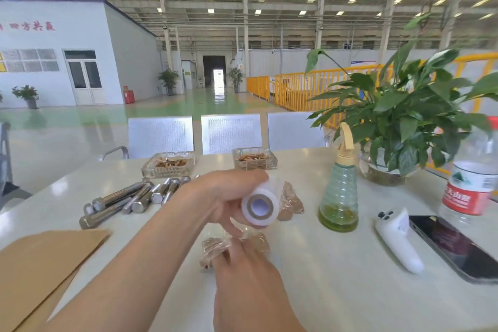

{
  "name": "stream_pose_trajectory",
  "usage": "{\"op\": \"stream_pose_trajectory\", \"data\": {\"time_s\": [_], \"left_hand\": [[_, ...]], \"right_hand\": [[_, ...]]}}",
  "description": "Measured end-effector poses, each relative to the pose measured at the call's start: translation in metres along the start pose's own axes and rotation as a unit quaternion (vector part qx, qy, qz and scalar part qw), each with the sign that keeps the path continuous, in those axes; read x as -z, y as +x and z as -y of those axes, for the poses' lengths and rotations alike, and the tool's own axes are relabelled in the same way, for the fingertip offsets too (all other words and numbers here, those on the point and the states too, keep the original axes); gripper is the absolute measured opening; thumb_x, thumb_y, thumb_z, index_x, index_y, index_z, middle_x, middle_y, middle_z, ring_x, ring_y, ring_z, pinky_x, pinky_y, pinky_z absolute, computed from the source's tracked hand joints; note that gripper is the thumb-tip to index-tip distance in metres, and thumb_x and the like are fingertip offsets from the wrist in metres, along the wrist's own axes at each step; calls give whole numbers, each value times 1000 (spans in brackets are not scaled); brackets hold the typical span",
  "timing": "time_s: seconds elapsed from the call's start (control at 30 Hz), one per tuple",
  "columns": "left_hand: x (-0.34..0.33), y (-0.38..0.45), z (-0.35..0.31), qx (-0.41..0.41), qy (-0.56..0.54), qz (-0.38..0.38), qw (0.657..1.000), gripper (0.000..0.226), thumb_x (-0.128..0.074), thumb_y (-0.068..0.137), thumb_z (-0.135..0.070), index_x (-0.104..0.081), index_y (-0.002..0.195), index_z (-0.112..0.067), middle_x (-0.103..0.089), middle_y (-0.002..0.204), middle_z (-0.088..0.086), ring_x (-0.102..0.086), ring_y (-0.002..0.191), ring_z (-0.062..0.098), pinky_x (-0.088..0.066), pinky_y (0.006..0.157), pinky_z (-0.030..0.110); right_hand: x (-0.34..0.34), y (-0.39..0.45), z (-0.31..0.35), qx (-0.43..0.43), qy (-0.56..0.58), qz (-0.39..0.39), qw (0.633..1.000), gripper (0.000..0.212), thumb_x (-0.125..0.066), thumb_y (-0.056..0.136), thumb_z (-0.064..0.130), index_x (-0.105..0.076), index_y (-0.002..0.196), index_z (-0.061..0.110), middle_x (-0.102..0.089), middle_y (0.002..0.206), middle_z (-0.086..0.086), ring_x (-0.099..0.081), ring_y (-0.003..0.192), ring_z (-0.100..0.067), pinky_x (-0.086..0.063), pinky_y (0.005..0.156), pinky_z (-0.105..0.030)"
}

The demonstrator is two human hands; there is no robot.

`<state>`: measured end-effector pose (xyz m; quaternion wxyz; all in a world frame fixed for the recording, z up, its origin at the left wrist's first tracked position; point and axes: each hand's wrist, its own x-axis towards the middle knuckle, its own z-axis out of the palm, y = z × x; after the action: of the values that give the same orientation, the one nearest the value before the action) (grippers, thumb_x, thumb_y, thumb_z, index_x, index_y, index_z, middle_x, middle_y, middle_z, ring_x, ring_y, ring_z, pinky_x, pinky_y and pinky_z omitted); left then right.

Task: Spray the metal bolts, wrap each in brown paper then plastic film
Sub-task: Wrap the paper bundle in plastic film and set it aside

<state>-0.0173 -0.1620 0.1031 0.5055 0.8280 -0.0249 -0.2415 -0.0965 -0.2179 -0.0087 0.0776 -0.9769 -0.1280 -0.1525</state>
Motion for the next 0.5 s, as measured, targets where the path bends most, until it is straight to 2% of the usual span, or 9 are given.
{"op": "stream_pose_trajectory", "data": {"time_s": [0.07, 0.13, 0.2, 0.27, 0.3, 0.33, 0.37, 0.43, 0.5], "left_hand": [[1, 2, 3, 9, -8, 26, 1000, 31, -44, 104, -50, -59, 108, -23, -75, 83, 4, -73, 73, 25, -42, 107, 62], [0, 5, 6, 6, -7, 44, 999, 32, -42, 105, -50, -58, 109, -22, -74, 87, 4, -72, 74, 25, -41, 107, 62], [-2, 7, 9, 4, -2, 47, 999, 34, -42, 106, -49, -57, 114, -20, -74, 89, 8, -72, 77, 27, -40, 108, 65], [-4, 9, 9, 6, 7, 44, 999, 40, -44, 105, -49, -56, 123, -16, -74, 90, 11, -71, 81, 30, -40, 108, 65], [-5, 9, 9, 7, 13, 44, 999, 42, -44, 105, -50, -56, 126, -15, -74, 91, 12, -71, 81, 31, -40, 108, 66], [-6, 9, 9, 9, 22, 43, 999, 43, -45, 105, -50, -55, 127, -15, -73, 91, 11, -71, 79, 30, -39, 108, 66], [-8, 9, 8, 10, 34, 42, 999, 45, -45, 105, -51, -55, 128, -15, -73, 90, 10, -71, 75, 28, -39, 109, 65], [-10, 10, 6, 13, 60, 40, 997, 50, -44, 104, -53, -56, 129, -12, -72, 86, 7, -70, 65, 22, -43, 106, 59], [-12, 13, 4, 17, 78, 39, 996, 51, -45, 104, -53, -57, 130, -11, -74, 87, 6, -73, 66, 22, -41, 106, 57]], "right_hand": [[0, -7, 0, 6, 9, 11, 1000, 34, -79, 43, 28, -82, 77, 30, -73, 81, 9, -70, 71, -9, -53, 61, -18], [-9, -12, -3, 24, 1, -39, 999, 28, -69, 41, 29, -80, 66, 31, -71, 70, 14, -71, 66, -4, -54, 61, -14], [-13, -18, -8, 50, 26, -42, 998, 32, -67, 46, 31, -82, 74, 32, -74, 81, 19, -73, 82, 1, -54, 73, -12], [0, -22, -18, 58, 60, -21, 996, 43, -75, 63, 34, -80, 106, 30, -72, 114, 18, -67, 111, 0, -51, 92, -15], [4, -21, -26, 74, 84, 3, 994, 44, -68, 80, 28, -69, 124, 27, -63, 133, 15, -59, 125, -7, -48, 100, -22], [6, -22, -34, 73, 120, 20, 990, 42, -57, 89, 24, -60, 130, 29, -56, 139, 14, -54, 130, -12, -47, 103, -28], [14, -25, -39, 59, 173, 30, 983, 38, -49, 91, 27, -56, 129, 34, -60, 134, 12, -57, 123, -15, -50, 99, -31], [32, -33, -48, -6, 271, -73, 960, 33, -40, 84, 47, -56, 112, 52, -73, 102, 9, -69, 92, -12, -56, 85, -33], [46, -33, -61, -89, 319, -248, 911, 32, -38, 79, 56, -59, 102, 53, -71, 83, 19, -66, 71, -5, -55, 74, -29]]}}
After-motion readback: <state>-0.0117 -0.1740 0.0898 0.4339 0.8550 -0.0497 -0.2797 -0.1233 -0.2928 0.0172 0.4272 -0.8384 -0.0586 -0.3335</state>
